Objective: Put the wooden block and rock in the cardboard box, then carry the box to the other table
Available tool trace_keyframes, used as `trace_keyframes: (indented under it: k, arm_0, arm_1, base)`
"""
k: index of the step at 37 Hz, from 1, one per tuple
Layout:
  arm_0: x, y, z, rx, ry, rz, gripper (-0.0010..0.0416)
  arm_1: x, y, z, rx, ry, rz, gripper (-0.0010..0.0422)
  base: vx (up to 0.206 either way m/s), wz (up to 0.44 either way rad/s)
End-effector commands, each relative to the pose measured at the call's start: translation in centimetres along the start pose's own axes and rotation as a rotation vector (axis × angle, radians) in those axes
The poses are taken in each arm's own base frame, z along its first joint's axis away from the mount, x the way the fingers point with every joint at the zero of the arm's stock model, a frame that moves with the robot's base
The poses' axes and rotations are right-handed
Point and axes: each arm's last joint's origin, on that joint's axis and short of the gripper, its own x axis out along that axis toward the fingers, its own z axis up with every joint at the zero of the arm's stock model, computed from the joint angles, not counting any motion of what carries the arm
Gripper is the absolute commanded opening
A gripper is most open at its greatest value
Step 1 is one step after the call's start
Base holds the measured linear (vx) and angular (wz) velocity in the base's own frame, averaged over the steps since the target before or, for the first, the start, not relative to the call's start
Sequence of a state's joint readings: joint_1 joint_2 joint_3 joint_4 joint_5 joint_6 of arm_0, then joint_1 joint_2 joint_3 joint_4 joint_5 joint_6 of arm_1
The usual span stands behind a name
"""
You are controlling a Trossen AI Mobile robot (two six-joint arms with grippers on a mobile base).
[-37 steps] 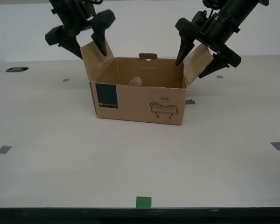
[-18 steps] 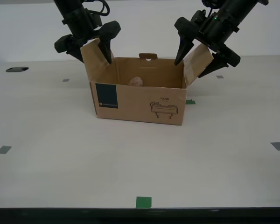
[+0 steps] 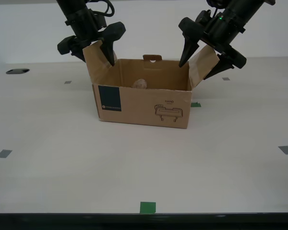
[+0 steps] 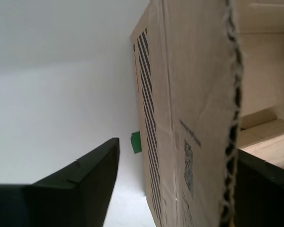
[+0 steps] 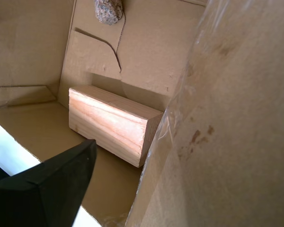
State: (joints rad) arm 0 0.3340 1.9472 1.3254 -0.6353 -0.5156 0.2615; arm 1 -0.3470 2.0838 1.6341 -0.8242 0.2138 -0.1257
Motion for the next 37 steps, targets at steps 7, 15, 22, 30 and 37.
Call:
trace_keyframes:
  k: [7,15,22,30,37]
  arm_0:
    - [0.02,0.07,0.05,-0.005,-0.005,0.007,0.0204]
    - [0.03,0.12,0.19,-0.013,-0.018,0.01,-0.0005]
    - [0.02,0.13,0.24,-0.01,-0.022,0.011,-0.0005]
    - [0.02,0.13,0.24,-0.003,-0.022,0.011,-0.0001]
    - [0.02,0.13,0.24,-0.003,-0.022,0.011,-0.0001]
  arm_1:
    - [0.0,-0.07,0.15,-0.008,-0.015,-0.002,0.0137]
    - [0.0,-0.08,0.24,-0.007,-0.024,-0.003,0.0048]
    - [0.0,-0.08,0.27,-0.006,-0.028,-0.004,0.0004]
    - [0.01,-0.08,0.26,-0.006,-0.027,-0.004,-0.0001]
    - [0.01,-0.08,0.26,-0.006,-0.027,-0.004,-0.0001]
  base:
    - [0.0,0.0]
    - [0.0,0.0]
    - [0.0,0.0]
    - [0.0,0.0]
    - [0.0,0.0]
